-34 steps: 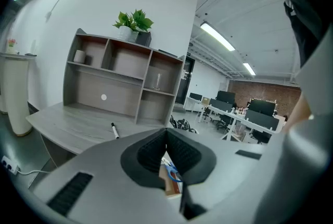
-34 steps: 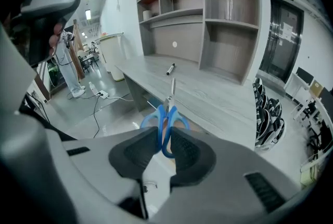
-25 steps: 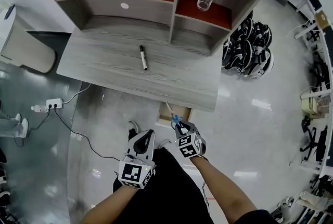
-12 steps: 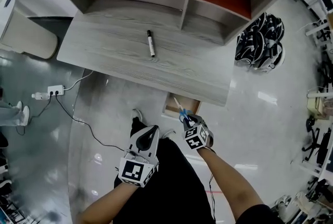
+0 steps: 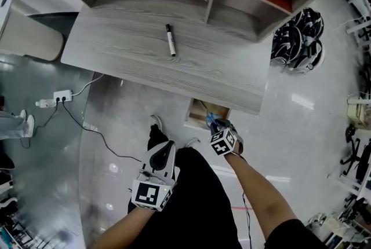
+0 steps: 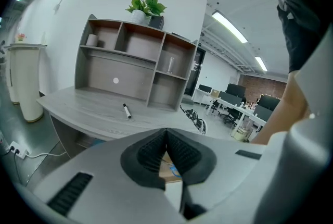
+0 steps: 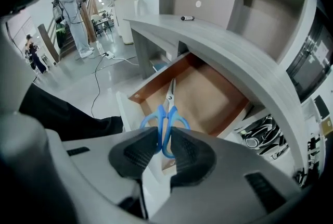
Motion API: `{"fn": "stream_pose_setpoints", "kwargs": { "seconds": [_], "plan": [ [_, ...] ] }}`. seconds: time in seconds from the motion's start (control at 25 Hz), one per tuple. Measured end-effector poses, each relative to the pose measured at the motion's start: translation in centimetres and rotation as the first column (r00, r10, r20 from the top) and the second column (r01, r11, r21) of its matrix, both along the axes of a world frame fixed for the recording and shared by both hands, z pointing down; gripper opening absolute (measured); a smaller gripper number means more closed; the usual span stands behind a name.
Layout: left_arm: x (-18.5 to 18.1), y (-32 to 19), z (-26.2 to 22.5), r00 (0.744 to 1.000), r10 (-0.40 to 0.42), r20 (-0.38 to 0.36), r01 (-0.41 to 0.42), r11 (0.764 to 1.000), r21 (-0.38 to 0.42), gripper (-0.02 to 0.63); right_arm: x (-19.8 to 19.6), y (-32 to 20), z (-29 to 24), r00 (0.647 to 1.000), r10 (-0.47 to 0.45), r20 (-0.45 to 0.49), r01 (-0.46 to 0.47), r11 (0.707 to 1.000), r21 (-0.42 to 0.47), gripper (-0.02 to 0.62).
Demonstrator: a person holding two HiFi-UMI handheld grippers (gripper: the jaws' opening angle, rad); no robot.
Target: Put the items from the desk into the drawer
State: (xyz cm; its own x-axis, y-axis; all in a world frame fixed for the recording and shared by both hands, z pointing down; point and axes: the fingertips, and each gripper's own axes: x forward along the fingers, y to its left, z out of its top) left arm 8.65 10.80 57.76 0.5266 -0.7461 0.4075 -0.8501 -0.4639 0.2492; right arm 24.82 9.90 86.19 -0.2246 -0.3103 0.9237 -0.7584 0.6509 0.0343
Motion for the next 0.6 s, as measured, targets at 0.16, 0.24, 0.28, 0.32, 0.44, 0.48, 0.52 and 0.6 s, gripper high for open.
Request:
{"fn": "stream_pose_setpoints", "kwargs": {
  "seconds": [0.16,0.24,0.28,0.32,0.44,0.48,0.52,0.6],
  "plan": [
    [-1.5,-0.2,0.7,0.998,-0.055,0.005,0.055,0.998,-0.012,0.012,-0.2,-0.4,1.4,1.0,-0.001,-0.016,0.001,1.0,-0.009,0.091],
    [-2.0,0.0,0.9,0.998,-0.07,0.008,0.07,0.997,-0.019,0.012,-0.4,-0.7,2.0,1.0,-0.002,-0.022,0.002,1.0,-0.014,0.091],
    [-2.1,0.1,1.1,0.997,-0.074,0.009,0.074,0.997,-0.022,0.012,-0.5,-0.8,2.3,1.0,-0.003,-0.026,0.002,1.0,-0.017,0.091],
    [-2.3,0.2,1.2,0.997,-0.077,0.011,0.078,0.997,-0.025,0.012,-0.6,-1.0,2.6,1.0,-0.002,-0.029,0.002,1.0,-0.02,0.091],
    [-2.5,0.7,1.8,0.996,-0.087,0.014,0.087,0.996,-0.037,0.012,-0.7,-1.6,3.3,0.999,0.002,-0.038,-0.004,1.0,-0.028,0.091],
    [-2.6,0.8,2.0,0.996,-0.088,0.015,0.089,0.995,-0.043,0.012,-0.7,-1.7,3.5,0.999,0.006,-0.039,-0.007,1.0,-0.031,0.091],
    [-2.6,1.0,2.2,0.996,-0.088,0.014,0.089,0.995,-0.048,0.012,-0.8,-1.8,3.7,0.999,0.009,-0.041,-0.01,0.999,-0.034,0.091],
    [-2.3,1.2,2.4,0.996,-0.084,0.009,0.084,0.995,-0.055,0.012,-0.8,-1.8,4.1,0.999,0.009,-0.051,-0.011,0.999,-0.036,0.091]
  ]
}}
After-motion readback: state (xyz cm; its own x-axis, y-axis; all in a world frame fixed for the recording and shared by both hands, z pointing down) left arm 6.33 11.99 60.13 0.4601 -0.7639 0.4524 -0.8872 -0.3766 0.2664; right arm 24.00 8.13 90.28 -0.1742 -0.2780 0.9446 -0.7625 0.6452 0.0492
